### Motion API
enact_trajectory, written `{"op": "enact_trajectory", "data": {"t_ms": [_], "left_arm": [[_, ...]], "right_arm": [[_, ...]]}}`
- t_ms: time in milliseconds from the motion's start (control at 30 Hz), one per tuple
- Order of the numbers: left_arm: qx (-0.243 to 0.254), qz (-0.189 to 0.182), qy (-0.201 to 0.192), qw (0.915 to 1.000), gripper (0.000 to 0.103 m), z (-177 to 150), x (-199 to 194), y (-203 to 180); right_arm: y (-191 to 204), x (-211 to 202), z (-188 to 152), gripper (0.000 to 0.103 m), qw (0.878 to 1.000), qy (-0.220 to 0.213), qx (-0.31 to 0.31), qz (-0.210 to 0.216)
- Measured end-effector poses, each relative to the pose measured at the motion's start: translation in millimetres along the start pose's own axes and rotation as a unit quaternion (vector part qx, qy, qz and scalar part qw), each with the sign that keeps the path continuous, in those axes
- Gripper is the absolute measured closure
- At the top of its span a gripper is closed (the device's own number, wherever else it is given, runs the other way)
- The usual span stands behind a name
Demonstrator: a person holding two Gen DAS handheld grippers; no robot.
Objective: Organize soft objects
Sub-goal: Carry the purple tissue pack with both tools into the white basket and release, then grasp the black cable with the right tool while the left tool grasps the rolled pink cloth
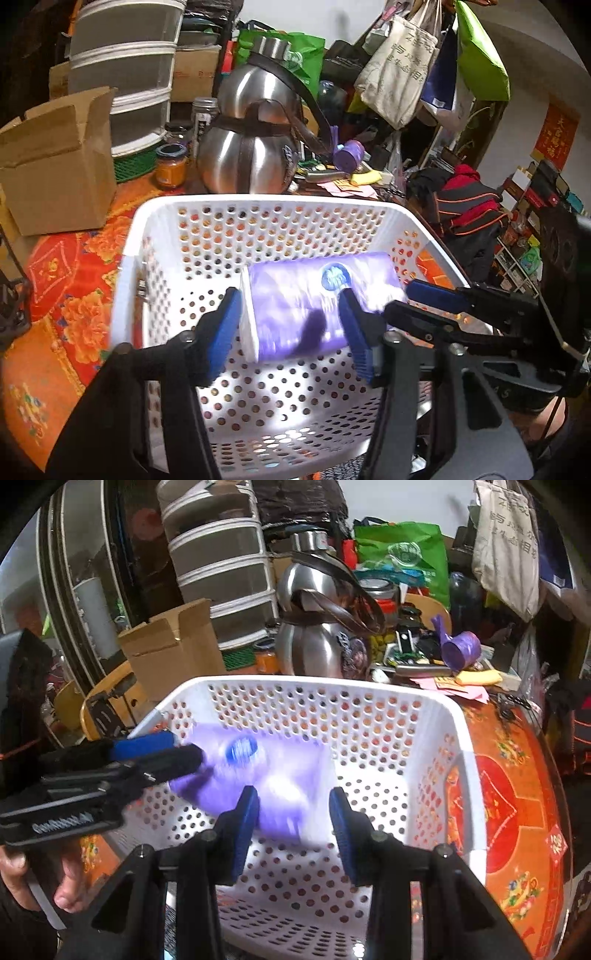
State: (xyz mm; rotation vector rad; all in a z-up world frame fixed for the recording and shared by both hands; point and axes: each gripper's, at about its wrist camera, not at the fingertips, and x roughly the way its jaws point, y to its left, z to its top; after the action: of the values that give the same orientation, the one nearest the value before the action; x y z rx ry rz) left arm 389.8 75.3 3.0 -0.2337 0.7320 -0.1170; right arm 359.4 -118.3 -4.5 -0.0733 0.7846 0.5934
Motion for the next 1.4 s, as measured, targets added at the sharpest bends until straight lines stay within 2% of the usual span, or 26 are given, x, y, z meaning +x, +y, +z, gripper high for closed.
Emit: {"op": "enact_trajectory", "data": {"t_ms": [67,100,133,233,300,533,700,900,1033,1100,1133,1200,1267,1400], "left_arm": [[-0.006,0.001,-0.01,0.9999,0.031,1,-8,3],[-0.008,0.002,-0.015,0.9999,0.026,1,-12,4],[-0.01,0.003,-0.018,0.9998,0.023,1,-16,5],[-0.006,0.01,-0.02,0.9997,0.017,0,-22,3],[-0.002,0.02,-0.02,0.9996,0.016,0,-24,2],[0.003,0.009,-0.019,0.9998,0.016,-9,-38,-2],[0.015,0.006,-0.035,0.9992,0.016,-20,-57,-12],[0.016,0.015,-0.03,0.9993,0.016,-31,-70,-16],[0.017,0.038,-0.037,0.9985,0.016,-61,-102,-8],[0.011,0.047,-0.033,0.9983,0.016,-87,-123,-1],[0.007,0.052,-0.03,0.9982,0.016,-101,-131,4],[0.004,0.055,-0.022,0.9982,0.016,-127,-144,14],[0.0,0.059,-0.013,0.9982,0.016,-157,-155,24],[-0.007,0.079,-0.01,0.9968,0.016,-198,-167,42]], "right_arm": [[-3,-1,-1,0.057,1.0,0.005,0.006,-0.007],[-6,-2,-1,0.048,1.0,0.006,0.012,-0.008],[-8,-3,-1,0.039,1.0,0.007,0.018,-0.007],[-9,-12,-2,0.03,1.0,-0.009,0.018,-0.017],[-6,-17,-2,0.03,1.0,-0.015,0.011,-0.024],[2,-31,-7,0.029,0.999,-0.025,-0.003,-0.04],[8,-45,-16,0.029,0.999,-0.039,-0.006,-0.032],[17,-54,-18,0.029,0.998,-0.047,-0.011,-0.034],[13,-78,-32,0.029,0.998,-0.062,0.001,-0.019],[7,-95,-46,0.029,0.998,-0.066,0.013,-0.015],[5,-102,-53,0.025,0.997,-0.067,0.018,-0.016],[-2,-122,-80,0.02,0.997,-0.072,0.028,-0.026],[-9,-134,-106,0.02,0.996,-0.068,0.034,-0.037],[-22,-143,-164,0.02,0.996,-0.046,0.053,-0.06]]}}
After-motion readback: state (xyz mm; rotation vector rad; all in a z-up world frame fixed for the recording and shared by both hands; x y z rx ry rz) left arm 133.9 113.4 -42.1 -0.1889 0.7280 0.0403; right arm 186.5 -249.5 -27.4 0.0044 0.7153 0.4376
